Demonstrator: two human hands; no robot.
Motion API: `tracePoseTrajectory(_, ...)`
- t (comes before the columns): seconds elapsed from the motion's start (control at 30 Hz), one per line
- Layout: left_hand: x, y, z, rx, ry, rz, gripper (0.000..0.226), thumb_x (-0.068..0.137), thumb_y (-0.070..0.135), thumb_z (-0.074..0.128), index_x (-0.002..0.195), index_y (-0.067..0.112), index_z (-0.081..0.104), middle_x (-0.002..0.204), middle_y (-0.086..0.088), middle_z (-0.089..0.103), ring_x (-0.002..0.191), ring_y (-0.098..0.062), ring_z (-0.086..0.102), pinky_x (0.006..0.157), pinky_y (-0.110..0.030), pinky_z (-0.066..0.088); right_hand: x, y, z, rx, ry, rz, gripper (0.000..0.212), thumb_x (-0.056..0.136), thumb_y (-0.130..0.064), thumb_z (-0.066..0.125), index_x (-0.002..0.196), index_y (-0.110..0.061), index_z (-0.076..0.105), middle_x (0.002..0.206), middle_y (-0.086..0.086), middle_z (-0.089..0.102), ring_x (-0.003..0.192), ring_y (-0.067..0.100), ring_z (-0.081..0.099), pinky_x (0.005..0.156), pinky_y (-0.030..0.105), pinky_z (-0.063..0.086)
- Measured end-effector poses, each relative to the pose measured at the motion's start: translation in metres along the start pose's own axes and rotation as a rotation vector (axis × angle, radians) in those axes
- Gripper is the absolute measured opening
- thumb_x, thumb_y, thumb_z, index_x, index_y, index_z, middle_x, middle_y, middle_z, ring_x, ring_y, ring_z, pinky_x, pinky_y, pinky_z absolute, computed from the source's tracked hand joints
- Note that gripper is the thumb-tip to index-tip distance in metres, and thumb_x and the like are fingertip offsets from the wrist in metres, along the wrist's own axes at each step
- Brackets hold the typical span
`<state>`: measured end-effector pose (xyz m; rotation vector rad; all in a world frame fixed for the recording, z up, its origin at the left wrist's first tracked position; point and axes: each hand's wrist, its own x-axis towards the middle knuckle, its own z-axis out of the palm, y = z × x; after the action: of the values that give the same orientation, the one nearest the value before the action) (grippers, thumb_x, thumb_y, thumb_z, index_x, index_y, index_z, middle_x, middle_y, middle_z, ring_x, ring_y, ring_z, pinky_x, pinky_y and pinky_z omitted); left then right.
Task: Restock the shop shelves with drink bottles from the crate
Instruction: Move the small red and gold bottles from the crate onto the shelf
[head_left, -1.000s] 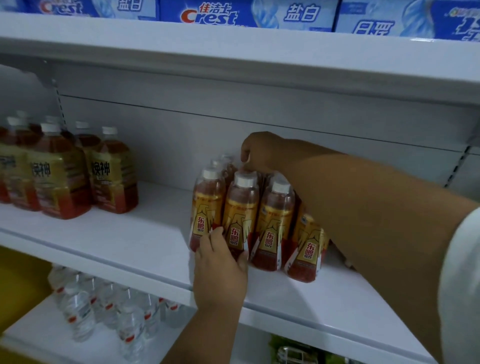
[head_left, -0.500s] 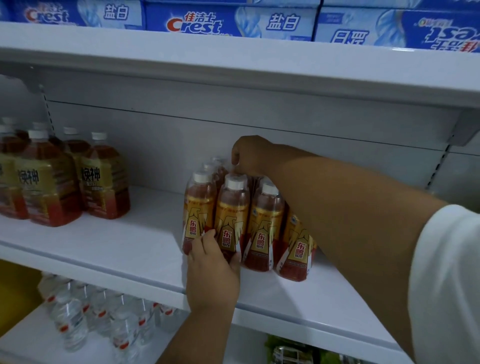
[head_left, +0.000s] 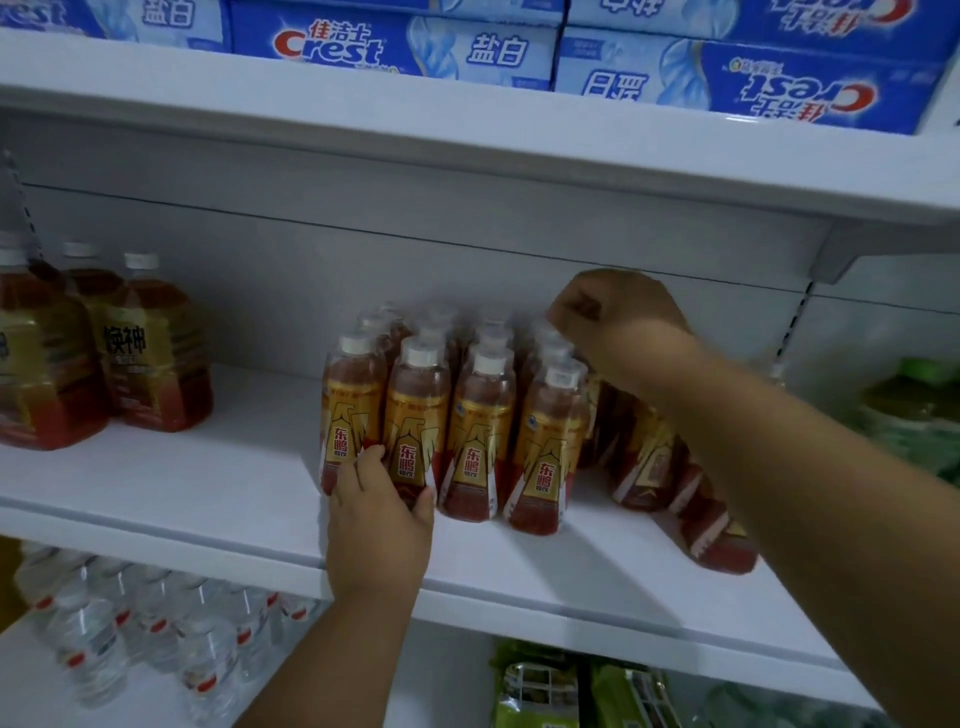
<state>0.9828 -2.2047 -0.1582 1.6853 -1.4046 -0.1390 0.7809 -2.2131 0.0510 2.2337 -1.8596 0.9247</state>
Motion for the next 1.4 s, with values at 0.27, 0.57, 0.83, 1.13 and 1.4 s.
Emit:
tracePoseTrajectory(0.27, -0.008, 0.002, -0.006, -0.2, 0.008, 0.029, 0.045, 0.082, 0.021, 0.081, 0.117, 0.013, 0.053, 0.112, -0.006, 0.059, 0.096, -0.026, 0.064, 0.082, -0.049, 0.058, -0.058, 0.043, 0.049, 0.197, -0.023, 0.151, 0.051, 0.083, -0.054, 0.073, 0.122, -0.024, 0.057, 0.097, -0.012, 0.06, 0.089, 0.014, 0.062, 0.064, 0.024, 0.044)
tracePoseTrajectory(0.57, -0.069, 0.006, -0.002, -0.367, -0.075, 0.108, 0.05, 0.082, 0.017, 0.08, 0.115, 0.035, 0.046, 0.104, 0.011, 0.054, 0.092, -0.002, 0.054, 0.076, -0.028, 0.049, -0.053, 0.059, 0.071, 0.301, 0.01, 0.172, 0.057, 0.084, -0.047, 0.077, 0.129, -0.02, 0.054, 0.103, -0.008, 0.068, 0.093, 0.019, 0.067, 0.072, 0.032, 0.056)
tracePoseTrajectory(0.83, -0.062, 0.018, -0.01, -0.357, -0.075, 0.136, 0.044, 0.084, 0.019, 0.079, 0.115, 0.03, 0.049, 0.103, 0.01, 0.055, 0.089, -0.002, 0.055, 0.076, -0.019, 0.047, -0.06, 0.054, 0.072, 0.305, 0.03, 0.204, 0.054, 0.084, -0.049, 0.076, 0.123, -0.019, 0.055, 0.094, -0.008, 0.065, 0.082, 0.015, 0.065, 0.069, 0.033, 0.057)
tracePoseTrajectory(1.13, -0.065, 0.042, -0.007, -0.404, -0.077, 0.176, 0.043, 0.085, 0.019, 0.079, 0.115, 0.029, 0.05, 0.098, 0.011, 0.056, 0.088, -0.006, 0.056, 0.077, -0.021, 0.047, -0.082, 0.047, 0.087, 0.337, -0.07, 0.343, 0.047, 0.088, -0.043, 0.074, 0.119, -0.018, 0.049, 0.11, 0.001, 0.067, 0.105, 0.026, 0.068, 0.083, 0.038, 0.056)
tracePoseTrajectory(1.4, -0.081, 0.042, -0.07, -0.407, -0.061, 0.272, 0.026, 0.088, 0.01, 0.068, 0.101, 0.029, 0.056, 0.098, 0.011, 0.058, 0.086, 0.0, 0.057, 0.074, -0.015, 0.045, -0.159, -0.02, 0.076, 0.466, 0.128, 0.321, 0.023, 0.094, -0.038, 0.066, 0.107, -0.022, 0.055, 0.085, -0.006, 0.061, 0.074, 0.01, 0.06, 0.064, 0.032, 0.053)
